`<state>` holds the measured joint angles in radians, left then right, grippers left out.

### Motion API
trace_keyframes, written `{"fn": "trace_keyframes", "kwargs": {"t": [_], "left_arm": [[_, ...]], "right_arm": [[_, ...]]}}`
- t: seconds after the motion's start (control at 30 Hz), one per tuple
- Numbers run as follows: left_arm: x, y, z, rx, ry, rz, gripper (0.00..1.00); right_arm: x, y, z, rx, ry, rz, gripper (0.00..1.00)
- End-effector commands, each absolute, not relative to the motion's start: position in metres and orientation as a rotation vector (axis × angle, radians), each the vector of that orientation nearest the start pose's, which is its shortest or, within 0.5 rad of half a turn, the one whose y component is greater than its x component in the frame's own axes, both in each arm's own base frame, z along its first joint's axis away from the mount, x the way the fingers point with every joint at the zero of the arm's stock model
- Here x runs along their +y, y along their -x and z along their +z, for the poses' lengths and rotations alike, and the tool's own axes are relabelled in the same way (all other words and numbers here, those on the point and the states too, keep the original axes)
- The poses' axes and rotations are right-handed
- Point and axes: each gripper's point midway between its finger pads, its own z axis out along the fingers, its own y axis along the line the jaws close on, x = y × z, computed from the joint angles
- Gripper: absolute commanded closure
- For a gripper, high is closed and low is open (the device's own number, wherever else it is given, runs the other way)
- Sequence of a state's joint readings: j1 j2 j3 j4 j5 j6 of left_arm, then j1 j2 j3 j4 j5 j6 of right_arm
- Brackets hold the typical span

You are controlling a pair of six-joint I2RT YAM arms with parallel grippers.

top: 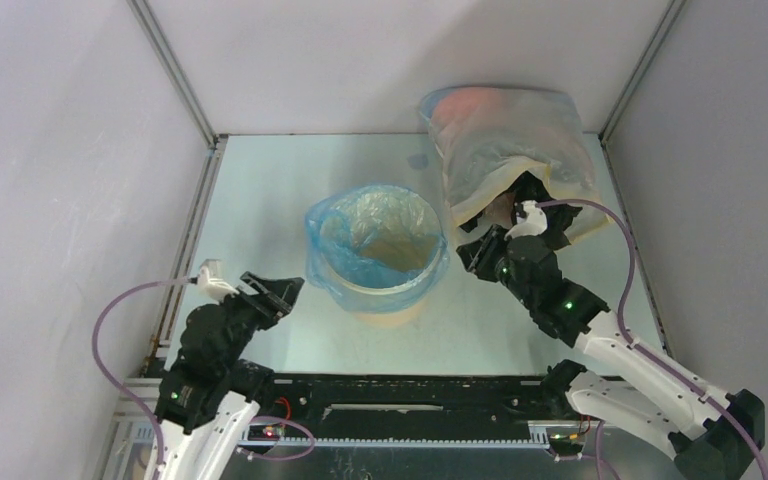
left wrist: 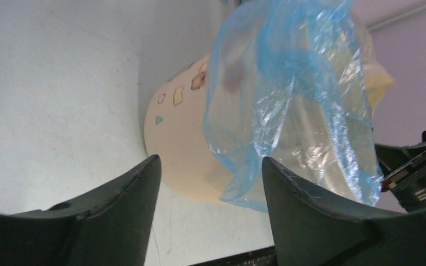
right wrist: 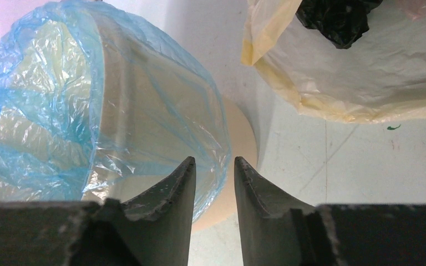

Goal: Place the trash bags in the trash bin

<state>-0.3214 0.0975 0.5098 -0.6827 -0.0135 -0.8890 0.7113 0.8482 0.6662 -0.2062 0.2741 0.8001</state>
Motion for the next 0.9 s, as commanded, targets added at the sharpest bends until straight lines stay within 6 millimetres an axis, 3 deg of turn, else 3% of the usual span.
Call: {"fn": "trace_keyframes", "kwargs": {"t": [0.0, 0.07, 0.23, 0.33, 0.57, 0.87], "left_arm": [[-0.072, -0.173, 0.229, 1.779, 0.525, -0.723, 0.21], [-0.077, -0.178, 0.243, 1.797, 0.463, -0.712, 0.19], [-0.087, -0.201, 0.271, 1.839, 0.373, -0.670, 0.20], [-0.093, -0.218, 0.277, 1.837, 0.362, -0.681, 0.25], [-0.112, -0.240, 0.271, 1.841, 0.345, -0.777, 0.32], [-0.112, -0.268, 0.260, 1.837, 0.379, -0.769, 0.33]], "right_arm": [[0.203, -0.252, 0.214, 1.999, -0.175, 0.827, 0.61], [0.206, -0.253, 0.213, 2.012, -0.161, 0.870, 0.54], [0.220, -0.255, 0.202, 2.032, -0.143, 1.005, 0.54], [0.225, -0.256, 0.194, 2.015, -0.153, 1.079, 0.54], [0.231, -0.258, 0.176, 2.050, -0.131, 1.097, 0.54], [0.238, -0.260, 0.162, 2.084, -0.116, 1.107, 0.57]]}}
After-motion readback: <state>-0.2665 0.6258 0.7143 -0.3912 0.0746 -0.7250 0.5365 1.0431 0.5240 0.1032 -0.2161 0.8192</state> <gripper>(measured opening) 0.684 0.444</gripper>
